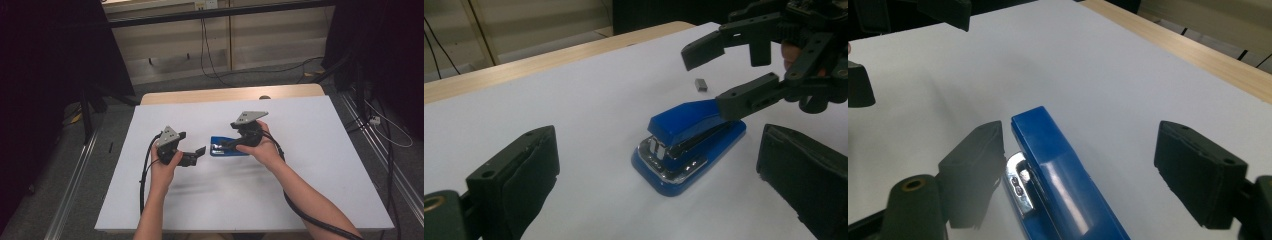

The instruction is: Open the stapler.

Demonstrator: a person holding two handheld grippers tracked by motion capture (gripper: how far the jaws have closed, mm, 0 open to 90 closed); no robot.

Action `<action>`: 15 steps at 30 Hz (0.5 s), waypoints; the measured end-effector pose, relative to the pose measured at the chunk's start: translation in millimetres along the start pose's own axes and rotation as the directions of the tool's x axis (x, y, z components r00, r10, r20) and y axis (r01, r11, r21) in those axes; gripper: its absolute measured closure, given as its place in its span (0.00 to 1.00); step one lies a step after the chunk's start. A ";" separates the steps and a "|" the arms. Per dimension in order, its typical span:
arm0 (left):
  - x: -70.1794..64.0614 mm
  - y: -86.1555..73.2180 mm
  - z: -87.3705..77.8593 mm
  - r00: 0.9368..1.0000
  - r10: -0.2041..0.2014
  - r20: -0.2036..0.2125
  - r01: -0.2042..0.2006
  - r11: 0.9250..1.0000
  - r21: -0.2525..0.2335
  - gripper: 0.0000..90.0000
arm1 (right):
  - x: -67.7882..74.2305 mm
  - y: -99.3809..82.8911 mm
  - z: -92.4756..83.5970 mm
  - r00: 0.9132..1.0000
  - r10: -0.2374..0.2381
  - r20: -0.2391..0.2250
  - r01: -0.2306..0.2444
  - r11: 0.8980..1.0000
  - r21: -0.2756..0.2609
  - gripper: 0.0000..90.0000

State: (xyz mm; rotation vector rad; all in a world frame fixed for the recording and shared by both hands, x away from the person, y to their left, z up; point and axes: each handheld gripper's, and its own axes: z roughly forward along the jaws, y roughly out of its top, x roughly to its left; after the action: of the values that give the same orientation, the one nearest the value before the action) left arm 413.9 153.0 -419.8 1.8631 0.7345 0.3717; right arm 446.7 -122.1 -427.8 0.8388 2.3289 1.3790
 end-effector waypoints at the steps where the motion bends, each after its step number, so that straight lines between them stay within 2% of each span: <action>1: 0.2 -0.5 0.6 1.000 -0.004 0.004 0.004 1.000 0.001 0.04 | 0.6 0.5 1.7 1.000 -0.005 -0.003 0.005 1.000 0.004 0.25; 4: 0.8 -1.6 2.2 1.000 -0.007 0.009 0.007 1.000 0.016 0.04 | 3.3 2.2 10.3 0.999 -0.022 -0.025 0.023 1.000 0.021 0.30; 11: 3.7 -2.8 1.1 1.000 -0.022 0.014 0.022 1.000 0.016 0.04 | 3.4 6.1 22.8 0.998 -0.029 -0.064 0.032 0.999 0.036 0.40; 15: 6.1 -3.9 -0.7 0.999 -0.039 0.006 0.039 0.999 0.013 0.04 | 2.2 8.5 31.6 0.997 -0.030 -0.078 0.036 0.996 0.077 0.44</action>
State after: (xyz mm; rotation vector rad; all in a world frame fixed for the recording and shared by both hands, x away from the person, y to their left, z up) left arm 417.0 158.5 -423.6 1.8581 0.7698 0.3372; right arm 464.6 -95.8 -435.8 0.7784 2.4575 1.3369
